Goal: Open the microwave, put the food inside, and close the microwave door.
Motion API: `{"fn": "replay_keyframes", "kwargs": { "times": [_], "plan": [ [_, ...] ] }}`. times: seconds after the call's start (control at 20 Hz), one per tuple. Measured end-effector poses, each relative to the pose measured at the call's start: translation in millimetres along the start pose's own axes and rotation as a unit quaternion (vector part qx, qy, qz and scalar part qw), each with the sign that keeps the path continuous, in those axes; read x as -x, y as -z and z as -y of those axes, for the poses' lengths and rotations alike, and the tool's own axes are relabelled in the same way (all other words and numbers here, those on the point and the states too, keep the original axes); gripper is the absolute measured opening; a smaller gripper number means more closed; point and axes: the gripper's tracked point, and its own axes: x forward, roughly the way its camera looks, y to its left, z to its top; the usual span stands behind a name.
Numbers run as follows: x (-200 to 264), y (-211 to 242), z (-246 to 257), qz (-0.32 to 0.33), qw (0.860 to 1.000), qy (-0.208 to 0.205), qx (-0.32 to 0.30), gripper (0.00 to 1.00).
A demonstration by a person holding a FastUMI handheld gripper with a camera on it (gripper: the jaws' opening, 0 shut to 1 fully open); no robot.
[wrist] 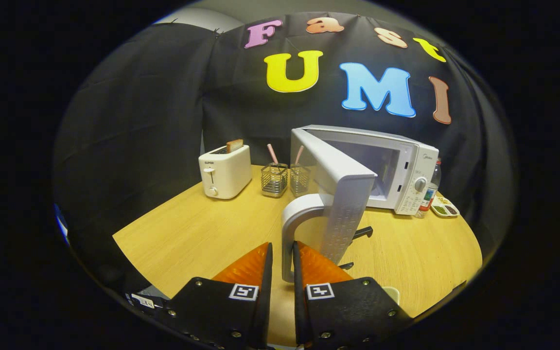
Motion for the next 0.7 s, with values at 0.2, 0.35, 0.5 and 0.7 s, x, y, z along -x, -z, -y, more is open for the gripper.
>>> {"fn": "replay_keyframes", "kwargs": {
  "times": [0.2, 0.35, 0.5, 0.7],
  "plan": [
    [5.8, -7.6, -28.2, 0.009, 0.999, -0.051, 0.009, 0.22],
    [23.0, -29.4, -48.6, 0.036, 0.994, -0.102, 0.018, 0.22],
    [45.6, -56.9, -47.2, 0.068, 0.989, -0.134, 0.009, 0.22],
    [72.9, -94.9, -17.4, 0.111, 0.984, -0.141, -0.015, 0.54]
  ]
}}
